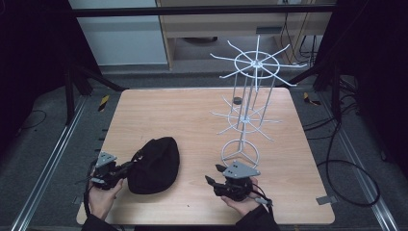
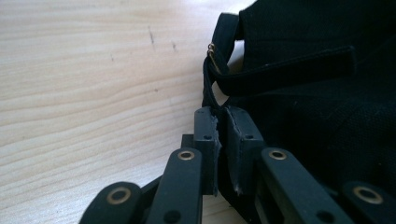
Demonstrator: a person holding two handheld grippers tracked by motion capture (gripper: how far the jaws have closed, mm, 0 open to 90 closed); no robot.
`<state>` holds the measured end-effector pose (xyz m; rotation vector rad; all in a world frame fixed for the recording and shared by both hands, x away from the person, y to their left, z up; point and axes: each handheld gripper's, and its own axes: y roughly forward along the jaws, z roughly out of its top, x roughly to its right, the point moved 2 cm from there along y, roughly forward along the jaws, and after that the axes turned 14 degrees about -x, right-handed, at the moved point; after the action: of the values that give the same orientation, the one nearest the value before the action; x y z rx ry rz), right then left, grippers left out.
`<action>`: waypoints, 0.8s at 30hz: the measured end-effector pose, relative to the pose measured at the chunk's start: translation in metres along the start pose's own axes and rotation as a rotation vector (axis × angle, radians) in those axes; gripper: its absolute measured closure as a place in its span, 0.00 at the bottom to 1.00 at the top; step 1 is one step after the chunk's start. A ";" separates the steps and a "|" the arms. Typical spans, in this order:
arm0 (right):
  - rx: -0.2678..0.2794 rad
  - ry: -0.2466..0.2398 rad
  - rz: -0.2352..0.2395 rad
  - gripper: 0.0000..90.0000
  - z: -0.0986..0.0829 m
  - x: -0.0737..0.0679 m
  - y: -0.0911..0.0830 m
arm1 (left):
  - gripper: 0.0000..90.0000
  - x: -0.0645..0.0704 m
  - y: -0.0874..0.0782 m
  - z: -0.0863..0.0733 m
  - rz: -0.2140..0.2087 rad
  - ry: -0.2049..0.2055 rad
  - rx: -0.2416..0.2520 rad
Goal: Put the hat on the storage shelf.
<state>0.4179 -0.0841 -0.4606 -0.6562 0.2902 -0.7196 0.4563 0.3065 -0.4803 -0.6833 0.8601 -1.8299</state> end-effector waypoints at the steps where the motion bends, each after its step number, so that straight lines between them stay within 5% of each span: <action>1: 0.001 0.008 -0.009 0.51 -0.003 0.003 -0.003 | 0.91 0.000 0.002 -0.001 0.008 0.005 -0.010; 7: -0.009 0.046 -0.054 0.50 -0.019 0.020 -0.015 | 0.87 0.002 0.009 -0.004 0.034 0.022 -0.057; 12: 0.004 0.085 -0.088 0.50 -0.027 0.033 -0.027 | 0.78 0.004 0.007 -0.004 0.051 0.027 -0.050; 24: 0.029 0.199 -0.197 0.47 -0.050 0.074 -0.057 | 0.58 0.013 -0.032 0.012 0.014 -0.012 0.104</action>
<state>0.4193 -0.1905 -0.4639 -0.5914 0.4005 -0.9787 0.4433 0.3009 -0.4465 -0.6206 0.7546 -1.8420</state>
